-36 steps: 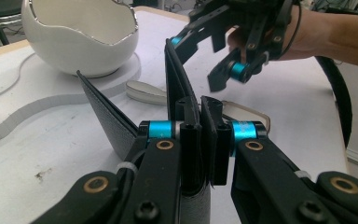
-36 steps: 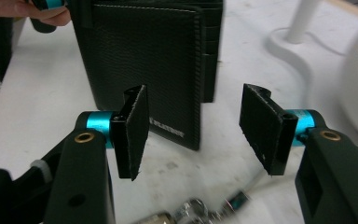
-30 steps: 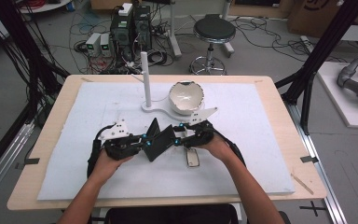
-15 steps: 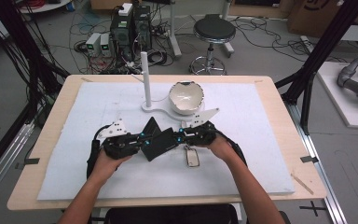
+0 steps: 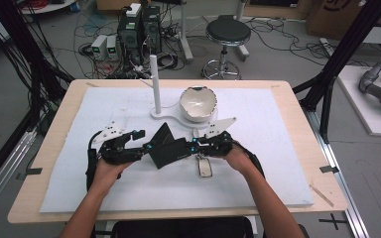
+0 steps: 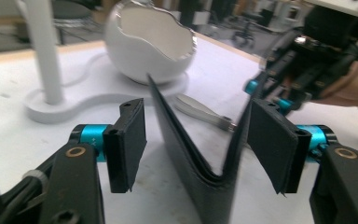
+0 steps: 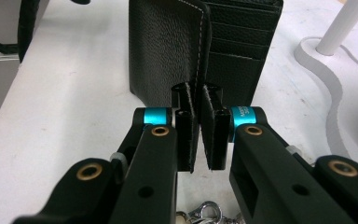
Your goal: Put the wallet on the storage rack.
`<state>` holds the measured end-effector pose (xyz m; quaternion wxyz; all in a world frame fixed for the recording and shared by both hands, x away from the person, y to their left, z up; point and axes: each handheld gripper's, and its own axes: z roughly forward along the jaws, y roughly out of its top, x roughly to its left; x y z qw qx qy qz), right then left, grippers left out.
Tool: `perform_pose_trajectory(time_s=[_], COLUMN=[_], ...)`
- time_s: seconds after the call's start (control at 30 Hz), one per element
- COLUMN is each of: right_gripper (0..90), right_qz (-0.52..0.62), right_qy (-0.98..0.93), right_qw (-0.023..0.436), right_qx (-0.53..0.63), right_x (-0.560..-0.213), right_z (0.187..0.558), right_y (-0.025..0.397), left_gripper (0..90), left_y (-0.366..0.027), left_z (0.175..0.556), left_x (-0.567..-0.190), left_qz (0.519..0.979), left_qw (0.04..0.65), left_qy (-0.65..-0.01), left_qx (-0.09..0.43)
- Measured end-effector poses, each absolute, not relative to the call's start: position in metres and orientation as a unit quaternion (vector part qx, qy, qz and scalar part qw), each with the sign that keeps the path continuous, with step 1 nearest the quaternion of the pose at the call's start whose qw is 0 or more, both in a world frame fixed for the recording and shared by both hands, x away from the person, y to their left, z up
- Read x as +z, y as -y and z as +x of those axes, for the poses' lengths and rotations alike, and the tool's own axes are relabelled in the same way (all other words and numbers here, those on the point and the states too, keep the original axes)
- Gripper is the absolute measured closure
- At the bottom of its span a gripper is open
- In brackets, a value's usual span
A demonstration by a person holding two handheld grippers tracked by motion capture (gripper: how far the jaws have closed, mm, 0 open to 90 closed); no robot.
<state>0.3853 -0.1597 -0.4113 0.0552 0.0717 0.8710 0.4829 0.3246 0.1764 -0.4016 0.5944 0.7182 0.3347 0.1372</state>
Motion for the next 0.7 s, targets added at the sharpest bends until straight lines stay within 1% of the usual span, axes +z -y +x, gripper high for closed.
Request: perform_pose_trajectory(time_s=[0.03, 0.1, 0.3, 0.4, 0.53, 0.57, 0.6, 0.63, 0.67, 0.7], right_gripper=[85.5, 85.5, 85.5, 85.5, 85.2, 85.2, 85.2, 85.0, 85.0, 84.2], right_qz=[0.073, 0.076, 0.075, 0.073, 0.076, 0.076, 0.077, 0.078, 0.078, 0.079], right_qy=[-0.871, -0.872, -0.872, -0.872, -0.871, -0.871, -0.872, -0.872, -0.872, -0.873], right_qw=[0.055, 0.056, 0.057, 0.059, 0.062, 0.062, 0.061, 0.060, 0.060, 0.061], right_qx=[0.482, 0.481, 0.480, 0.481, 0.481, 0.481, 0.480, 0.480, 0.480, 0.477], right_x=[-0.412, -0.412, -0.412, -0.412, -0.412, -0.412, -0.412, -0.412, -0.412, -0.413], right_z=[0.385, 0.385, 0.385, 0.385, 0.385, 0.385, 0.385, 0.385, 0.385, 0.385], right_y=[0.160, 0.160, 0.159, 0.158, 0.158, 0.158, 0.158, 0.158, 0.158, 0.158], left_gripper=[36.1, 35.2, 21.2, 20.9, 21.0, 22.1, 27.2, 35.3, 39.6, 47.1], left_y=[-0.176, -0.175, -0.164, -0.157, -0.144, -0.144, -0.144, -0.143, -0.143, -0.142], left_z=[0.325, 0.326, 0.331, 0.332, 0.334, 0.335, 0.336, 0.336, 0.336, 0.335], left_x=[-0.404, -0.406, -0.413, -0.415, -0.423, -0.424, -0.425, -0.426, -0.426, -0.426], left_qz=[0.722, 0.727, 0.739, 0.742, 0.755, 0.756, 0.757, 0.756, 0.756, 0.758], left_qw=[0.595, 0.590, 0.566, 0.566, 0.545, 0.542, 0.541, 0.543, 0.543, 0.544], left_qy=[-0.331, -0.336, -0.354, -0.347, -0.351, -0.354, -0.354, -0.352, -0.352, -0.345], left_qx=[0.120, 0.109, 0.090, 0.089, 0.097, 0.097, 0.096, 0.097, 0.097, 0.099])
